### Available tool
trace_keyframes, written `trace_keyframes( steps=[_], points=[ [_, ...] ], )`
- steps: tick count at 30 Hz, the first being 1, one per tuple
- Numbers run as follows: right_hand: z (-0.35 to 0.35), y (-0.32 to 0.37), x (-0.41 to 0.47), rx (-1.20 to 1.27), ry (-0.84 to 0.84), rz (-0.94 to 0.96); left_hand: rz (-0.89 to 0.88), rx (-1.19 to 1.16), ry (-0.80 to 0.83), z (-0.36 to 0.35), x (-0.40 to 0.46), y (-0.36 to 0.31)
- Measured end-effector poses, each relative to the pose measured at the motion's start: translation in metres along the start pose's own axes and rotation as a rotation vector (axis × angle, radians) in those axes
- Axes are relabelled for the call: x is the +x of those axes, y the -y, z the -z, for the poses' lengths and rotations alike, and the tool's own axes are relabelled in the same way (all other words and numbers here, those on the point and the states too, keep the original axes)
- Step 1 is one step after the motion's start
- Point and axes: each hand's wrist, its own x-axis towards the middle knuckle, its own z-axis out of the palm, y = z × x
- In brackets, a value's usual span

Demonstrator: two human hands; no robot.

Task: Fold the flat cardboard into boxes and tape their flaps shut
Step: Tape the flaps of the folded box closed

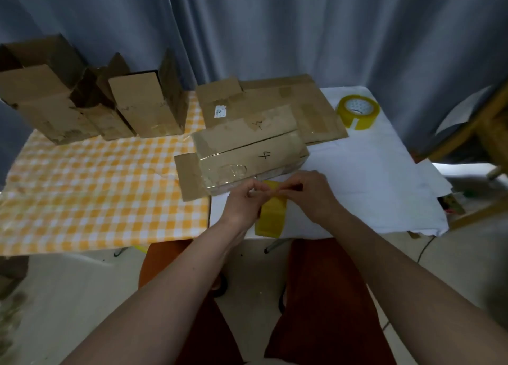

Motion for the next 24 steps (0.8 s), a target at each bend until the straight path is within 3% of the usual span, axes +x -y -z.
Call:
trace_keyframes(
  steps=[4, 6, 8, 10, 13, 14, 17, 21, 24],
  points=[
    [0.03, -0.022, -0.006, 0.104, -0.235, -0.244, 0.076, -0.083, -0.049, -0.024, 0.009, -0.001],
    [0.038, -0.03, -0.008, 0.223, -0.188, -0.363, 0.112, -0.155, -0.048, -0.031, 0.013, -0.002],
    [0.035, -0.03, -0.009, 0.328, -0.012, -0.43, 0.133, -0.212, -0.022, -0.038, 0.014, -0.002],
    [0.027, -0.027, -0.011, 0.343, 0.083, -0.345, 0.144, -0.28, 0.043, -0.046, 0.014, -0.005],
    [0.027, -0.027, -0.01, 0.29, -0.034, -0.224, 0.102, -0.269, 0.098, -0.056, 0.017, -0.008],
    [0.029, -0.029, -0.008, 0.265, -0.067, -0.22, 0.051, -0.154, 0.069, -0.057, 0.02, -0.007],
    [0.029, -0.045, -0.001, -0.016, -0.054, -0.232, -0.166, 0.346, 0.007, -0.055, 0.026, 0.001],
    [0.012, -0.066, 0.003, -0.43, 0.088, -0.278, -0.141, 0.439, -0.113, -0.032, 0.025, 0.014],
    [-0.006, -0.075, 0.001, -0.733, 0.287, -0.272, -0.166, 0.475, -0.199, -0.006, 0.022, 0.024]
  ],
)
